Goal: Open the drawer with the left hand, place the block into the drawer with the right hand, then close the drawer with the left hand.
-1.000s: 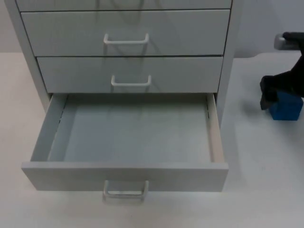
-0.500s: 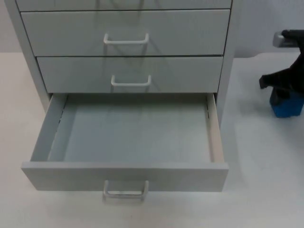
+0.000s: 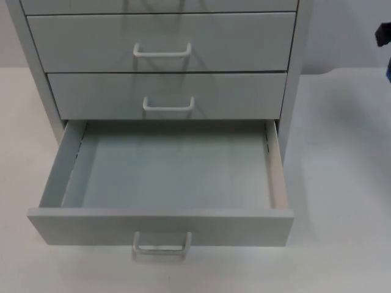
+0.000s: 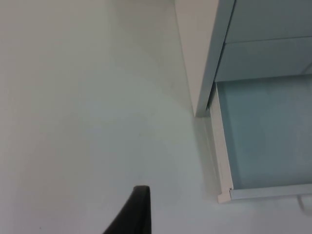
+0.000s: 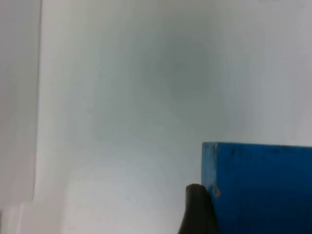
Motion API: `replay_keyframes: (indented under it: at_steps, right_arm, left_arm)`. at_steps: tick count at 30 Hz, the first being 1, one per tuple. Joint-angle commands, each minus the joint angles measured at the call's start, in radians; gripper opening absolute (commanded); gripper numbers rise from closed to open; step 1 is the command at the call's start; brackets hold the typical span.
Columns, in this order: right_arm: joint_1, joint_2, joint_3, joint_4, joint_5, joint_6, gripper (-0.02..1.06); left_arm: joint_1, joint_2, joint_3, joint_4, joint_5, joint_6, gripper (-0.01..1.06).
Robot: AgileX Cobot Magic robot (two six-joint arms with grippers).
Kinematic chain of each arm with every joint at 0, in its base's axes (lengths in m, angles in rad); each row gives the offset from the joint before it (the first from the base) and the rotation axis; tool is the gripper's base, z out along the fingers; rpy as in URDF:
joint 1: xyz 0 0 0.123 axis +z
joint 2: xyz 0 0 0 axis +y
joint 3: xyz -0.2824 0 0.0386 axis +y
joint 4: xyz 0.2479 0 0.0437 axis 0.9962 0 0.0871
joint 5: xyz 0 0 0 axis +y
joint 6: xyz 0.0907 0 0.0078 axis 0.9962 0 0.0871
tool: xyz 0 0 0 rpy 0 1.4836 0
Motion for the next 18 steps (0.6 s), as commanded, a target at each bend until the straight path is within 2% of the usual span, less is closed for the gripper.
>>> replay_keyframes:
  at_steps: [1, 4, 7, 8, 12, 18]
  right_arm:
    - [0.01, -0.06, 0.057, 0.009, 0.016, 0.0, 0.0]
    - [0.01, -0.115, 0.124, 0.012, 0.016, 0.0, 0.0]
    - [0.01, -0.193, 0.245, 0.012, -0.015, 0.006, 0.0]
    - [0.01, -0.193, 0.245, 0.012, -0.015, 0.006, 0.0]
    - [0.01, -0.292, 0.392, 0.01, -0.086, 0.033, 0.0]
    - [0.025, -0.317, 0.438, 0.02, -0.074, 0.033, 0.0]
  left_arm:
    - [0.005, -0.006, -0.002, 0.005, 0.002, -0.002, 1.05]
    - [0.005, -0.006, -0.002, 0.005, 0.002, -0.002, 1.05]
    - [0.005, -0.006, -0.002, 0.005, 0.002, -0.002, 1.05]
    - [0.005, -0.006, -0.002, 0.005, 0.002, -0.002, 1.05]
    - [0.005, -0.006, -0.002, 0.005, 0.004, -0.002, 1.05]
    - [0.005, -0.006, -0.002, 0.005, 0.004, -0.002, 1.05]
